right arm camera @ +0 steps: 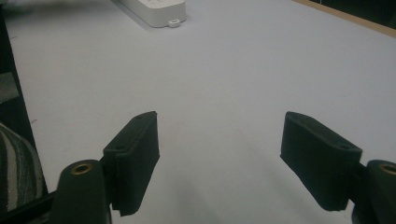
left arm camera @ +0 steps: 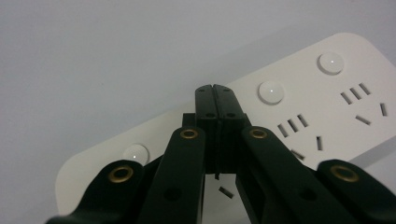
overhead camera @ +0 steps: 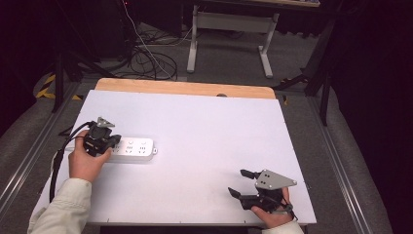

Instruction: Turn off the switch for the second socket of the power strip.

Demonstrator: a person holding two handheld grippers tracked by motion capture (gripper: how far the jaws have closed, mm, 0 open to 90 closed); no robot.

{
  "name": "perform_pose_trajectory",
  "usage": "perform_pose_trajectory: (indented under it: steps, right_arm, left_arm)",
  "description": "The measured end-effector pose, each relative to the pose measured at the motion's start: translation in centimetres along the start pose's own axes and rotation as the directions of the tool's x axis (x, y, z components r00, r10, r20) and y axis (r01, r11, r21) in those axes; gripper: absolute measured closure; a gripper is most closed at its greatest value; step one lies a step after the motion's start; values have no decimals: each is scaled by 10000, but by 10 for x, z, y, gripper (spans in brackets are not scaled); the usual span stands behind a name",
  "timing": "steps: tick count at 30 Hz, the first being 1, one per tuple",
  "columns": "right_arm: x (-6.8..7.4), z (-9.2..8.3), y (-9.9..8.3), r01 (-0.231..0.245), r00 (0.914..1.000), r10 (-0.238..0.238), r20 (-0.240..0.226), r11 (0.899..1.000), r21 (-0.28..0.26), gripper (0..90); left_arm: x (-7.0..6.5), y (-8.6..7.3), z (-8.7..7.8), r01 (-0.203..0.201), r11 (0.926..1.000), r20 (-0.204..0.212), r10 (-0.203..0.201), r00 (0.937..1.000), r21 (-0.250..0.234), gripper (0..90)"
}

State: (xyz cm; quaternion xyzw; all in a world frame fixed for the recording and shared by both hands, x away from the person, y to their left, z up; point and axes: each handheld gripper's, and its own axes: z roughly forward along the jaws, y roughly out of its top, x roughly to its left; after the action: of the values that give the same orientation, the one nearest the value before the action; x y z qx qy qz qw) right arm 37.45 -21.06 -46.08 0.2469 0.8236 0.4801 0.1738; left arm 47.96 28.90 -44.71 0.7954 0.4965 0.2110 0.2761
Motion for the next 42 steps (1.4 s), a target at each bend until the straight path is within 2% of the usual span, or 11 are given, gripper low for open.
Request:
perform_pose_trajectory:
  steps: [4, 10, 13, 22, 30, 37, 38, 40, 42]
  right_arm:
    - [-1, 0, 0, -22, 10000, 22, 30, 10000, 44, 282]
    - [0, 0, 0, -11, 10000, 11, 34, 10000, 8, 282]
    - [-1, -1, 0, -33, 10000, 33, 49, 10000, -15, 282]
    - [-1, -1, 0, -28, 10000, 28, 58, 10000, -3, 282]
    - [-1, -2, -1, -44, 10000, 45, 86, 10000, -24, 282]
    - [-1, -1, -1, -9, 10000, 9, 57, 10000, -1, 282]
    - [-1, -1, -1, -14, 10000, 14, 62, 10000, 0, 282]
    - [-1, -2, -1, -24, 10000, 24, 87, 10000, -3, 282]
    - [-1, -2, -1, -10, 10000, 10, 89, 10000, -4, 282]
  left_arm:
    - [1, 3, -15, 177, 9982, 218, -165, 9996, -567, 900]
    - [4, 3, -29, 381, 9959, 393, -350, 9986, -825, 900]
    - [5, 4, -37, 502, 9938, 630, -440, 9970, -994, 900]
    - [-2, 9, -57, 264, 9914, 517, -199, 9985, -1281, 900]
    - [-7, 13, -67, 43, 9917, 515, 23, 9987, -1282, 900]
    - [-7, 13, -74, 53, 9893, 649, 42, 9979, -1455, 898]
    - [-8, 13, -76, 48, 9870, 715, 68, 9974, -1607, 877]
    - [-10, 13, -80, 30, 9819, 899, 143, 9959, -1893, 726]
    - [-11, 13, -83, -40, 9793, 944, 236, 9953, -2025, 646]
